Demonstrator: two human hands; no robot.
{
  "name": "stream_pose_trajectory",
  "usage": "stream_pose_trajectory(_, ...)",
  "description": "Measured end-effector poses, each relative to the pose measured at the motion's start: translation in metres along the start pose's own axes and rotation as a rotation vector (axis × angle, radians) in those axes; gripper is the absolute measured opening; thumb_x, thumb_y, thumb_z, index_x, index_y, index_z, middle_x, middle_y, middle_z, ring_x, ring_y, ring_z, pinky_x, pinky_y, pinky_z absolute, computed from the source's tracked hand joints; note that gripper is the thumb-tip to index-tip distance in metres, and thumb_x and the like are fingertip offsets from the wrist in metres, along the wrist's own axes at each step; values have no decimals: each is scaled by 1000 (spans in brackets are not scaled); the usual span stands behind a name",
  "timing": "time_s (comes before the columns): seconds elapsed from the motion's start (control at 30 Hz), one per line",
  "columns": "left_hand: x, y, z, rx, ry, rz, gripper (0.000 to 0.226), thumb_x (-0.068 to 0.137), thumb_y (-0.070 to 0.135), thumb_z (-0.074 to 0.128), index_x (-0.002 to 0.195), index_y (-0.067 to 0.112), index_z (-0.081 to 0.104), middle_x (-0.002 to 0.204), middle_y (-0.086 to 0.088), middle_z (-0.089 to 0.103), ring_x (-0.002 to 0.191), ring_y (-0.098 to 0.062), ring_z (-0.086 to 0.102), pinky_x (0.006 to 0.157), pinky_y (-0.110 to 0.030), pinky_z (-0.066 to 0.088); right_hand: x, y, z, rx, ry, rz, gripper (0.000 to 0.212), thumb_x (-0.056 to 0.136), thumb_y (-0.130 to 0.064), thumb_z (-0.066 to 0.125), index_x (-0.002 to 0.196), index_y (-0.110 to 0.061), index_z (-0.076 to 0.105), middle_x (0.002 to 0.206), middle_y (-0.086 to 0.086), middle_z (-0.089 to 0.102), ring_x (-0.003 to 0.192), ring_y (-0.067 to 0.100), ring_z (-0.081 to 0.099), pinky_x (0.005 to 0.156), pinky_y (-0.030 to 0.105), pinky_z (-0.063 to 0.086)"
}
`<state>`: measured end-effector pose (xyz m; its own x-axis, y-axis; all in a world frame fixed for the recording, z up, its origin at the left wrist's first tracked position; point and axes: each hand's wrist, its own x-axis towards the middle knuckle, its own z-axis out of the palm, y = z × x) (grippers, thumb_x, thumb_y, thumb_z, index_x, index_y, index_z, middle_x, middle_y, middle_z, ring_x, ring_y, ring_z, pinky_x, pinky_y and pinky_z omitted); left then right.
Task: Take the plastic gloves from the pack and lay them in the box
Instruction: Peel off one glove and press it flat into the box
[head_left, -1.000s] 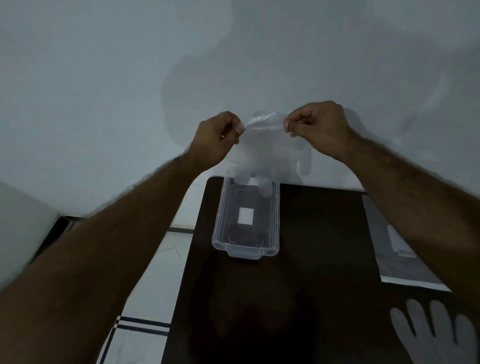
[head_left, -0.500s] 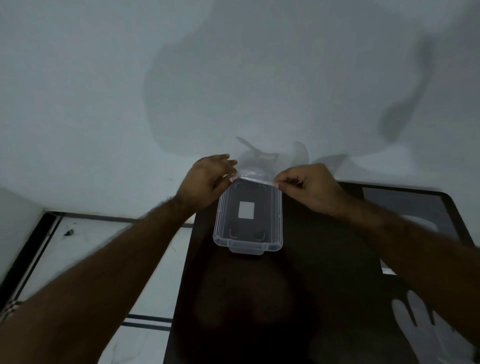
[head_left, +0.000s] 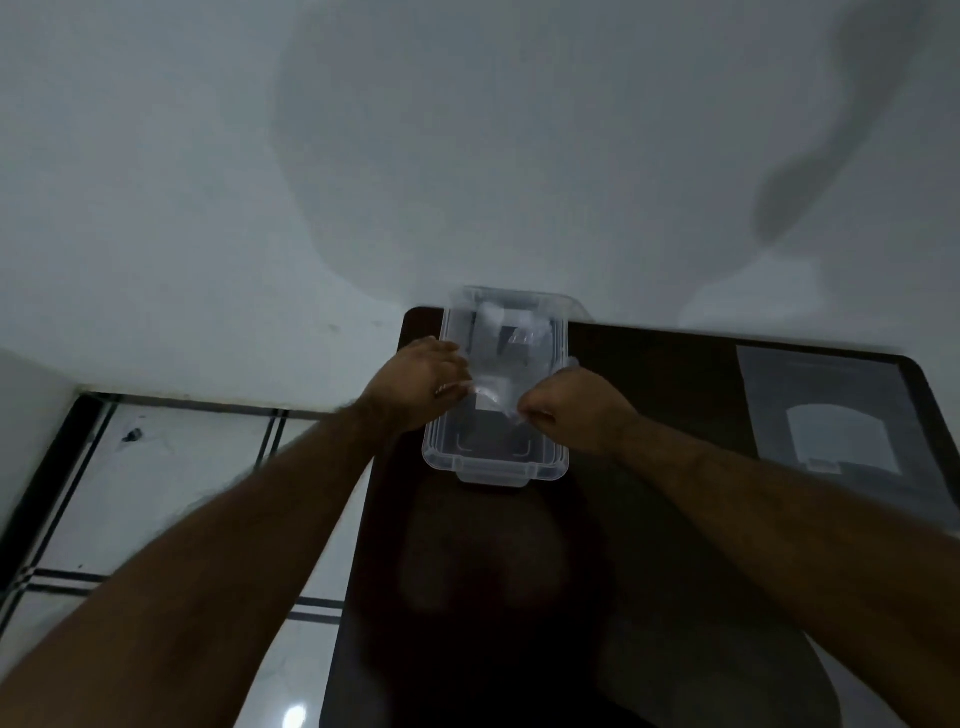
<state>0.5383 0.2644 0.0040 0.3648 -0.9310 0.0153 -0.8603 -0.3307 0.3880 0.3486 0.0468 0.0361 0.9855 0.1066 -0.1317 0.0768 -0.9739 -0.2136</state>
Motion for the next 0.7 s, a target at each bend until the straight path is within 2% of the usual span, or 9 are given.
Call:
stream_pose_trajectory(0.13,7,-3,0,43,-73,137,20,95,31,77,108,17,82,126,-4,77,139,-34,58,120,-58,37,8,-3,6,-120,-234,-2,19,103,-36,60,116,-28,72,110,-2,77,98,16,70,108,44,50)
stream_pose_trajectory(0.27,16,6,-7,204,-332,125,27,101,44,64,120,30,77,148,5,65,159,-24,31,131,-52,9,13,-4,5,-183,-387,-37,30,104,-39,58,132,-29,67,132,-2,72,120,19,66,122,48,35)
stream_pose_trajectory(0.33,19,8,-8,267,-424,141,30,101,50,61,122,34,75,153,8,60,161,-24,24,132,-55,2,15,-4,1,-197,-443,-66,40,104,-45,58,140,-30,63,140,-3,69,132,19,61,129,50,24)
stream_pose_trajectory(0.43,20,10,-10,321,-529,166,41,99,65,53,120,38,75,156,10,56,163,-26,17,129,-63,-4,21,-5,-6,-177,-519,-98,43,106,-51,51,140,-27,64,136,-4,71,130,16,63,132,52,15)
stream_pose_trajectory(0.5,20,11,-11,360,-596,175,54,99,75,42,117,38,78,158,11,55,164,-26,13,127,-67,-8,27,-3,-8,-152,-507,-121,41,108,-50,45,130,-26,69,124,-4,76,117,16,69,129,52,22)
stream_pose_trajectory(0.6,22,14,-14,388,-653,183,72,99,80,23,113,37,80,161,12,51,165,-25,5,123,-71,-16,39,3,-5,-123,-398,-104,37,110,-46,42,115,-24,72,104,-2,77,93,15,70,115,49,43)
stream_pose_trajectory(0.63,23,15,-14,390,-657,186,76,99,80,19,113,36,79,162,12,50,165,-25,3,122,-72,-16,42,6,-2,-136,-367,-93,35,109,-45,43,114,-25,71,101,-2,76,90,15,68,111,48,46)
stream_pose_trajectory(0.7,25,16,-14,397,-649,190,81,99,78,12,119,36,77,163,12,49,165,-24,3,122,-72,-17,48,8,4,-210,-369,-66,31,106,-45,47,119,-27,69,105,0,74,98,19,68,110,50,47)
